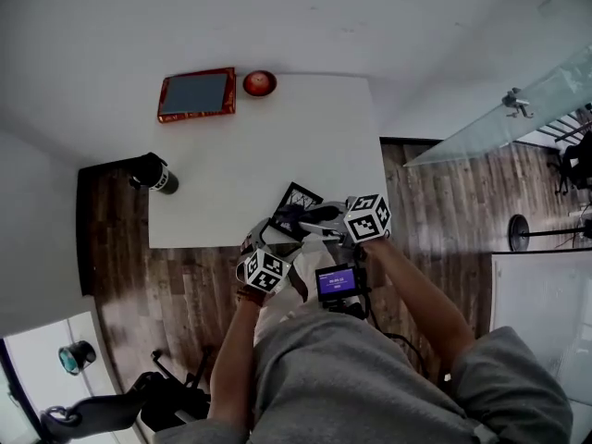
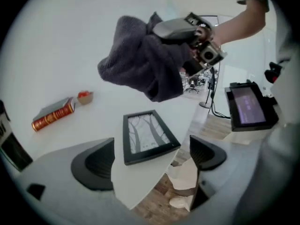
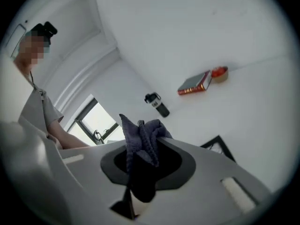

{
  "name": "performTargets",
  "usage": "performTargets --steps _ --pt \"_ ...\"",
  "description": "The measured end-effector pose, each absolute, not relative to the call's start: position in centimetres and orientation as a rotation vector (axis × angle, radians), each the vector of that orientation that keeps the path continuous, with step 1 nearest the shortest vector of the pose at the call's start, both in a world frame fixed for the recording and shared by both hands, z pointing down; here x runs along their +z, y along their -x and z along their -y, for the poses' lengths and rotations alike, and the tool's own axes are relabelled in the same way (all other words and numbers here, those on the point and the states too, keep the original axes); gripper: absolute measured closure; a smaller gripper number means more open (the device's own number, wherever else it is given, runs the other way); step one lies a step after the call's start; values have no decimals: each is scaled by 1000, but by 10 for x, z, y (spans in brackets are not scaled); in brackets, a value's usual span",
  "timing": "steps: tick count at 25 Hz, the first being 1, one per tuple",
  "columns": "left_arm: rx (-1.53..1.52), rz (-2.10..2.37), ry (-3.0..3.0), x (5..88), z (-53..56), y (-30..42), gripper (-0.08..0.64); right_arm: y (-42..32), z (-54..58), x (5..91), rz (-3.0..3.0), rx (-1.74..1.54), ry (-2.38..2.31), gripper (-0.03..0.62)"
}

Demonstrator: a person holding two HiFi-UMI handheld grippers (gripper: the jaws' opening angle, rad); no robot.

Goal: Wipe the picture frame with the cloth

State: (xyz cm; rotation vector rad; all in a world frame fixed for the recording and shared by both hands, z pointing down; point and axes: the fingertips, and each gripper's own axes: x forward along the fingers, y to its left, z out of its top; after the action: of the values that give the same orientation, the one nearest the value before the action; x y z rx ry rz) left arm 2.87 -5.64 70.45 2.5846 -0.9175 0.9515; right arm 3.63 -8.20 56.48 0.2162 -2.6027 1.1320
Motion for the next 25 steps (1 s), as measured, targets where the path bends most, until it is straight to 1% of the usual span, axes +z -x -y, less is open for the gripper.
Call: performTargets --steps 4,6,9,11,13,14,16,18,22,25 --pt "776 1052 -2729 618 77 -14 76 -52 101 494 2822 902 -375 518" --pt "666 1138 -2782 567 88 -6 140 -58 104 460 2918 755 -508 517" --pt "488 1267 -2849 488 101 2 152 -70 105 413 2997 453 -770 517" --pt "339 1372 -2859 438 107 7 177 -77 100 391 2993 251 -926 515" --pt "188 1478 -2848 399 109 12 262 -79 93 377 2977 101 -1012 515" --pt "118 1526 -2836 382 109 14 283 -78 89 370 2975 45 -1034 515" --pt "7 1605 -2800 358 107 16 319 -78 82 356 2968 -58 -1072 514" --pt "-70 1671 -2764 343 104 18 339 -79 78 343 2947 -152 -1114 514" --pt "-109 1762 -2697 343 94 22 400 -79 73 333 2928 -208 -1144 514" --pt "-135 1811 -2637 350 83 26 492 -77 70 336 2930 -187 -1134 514"
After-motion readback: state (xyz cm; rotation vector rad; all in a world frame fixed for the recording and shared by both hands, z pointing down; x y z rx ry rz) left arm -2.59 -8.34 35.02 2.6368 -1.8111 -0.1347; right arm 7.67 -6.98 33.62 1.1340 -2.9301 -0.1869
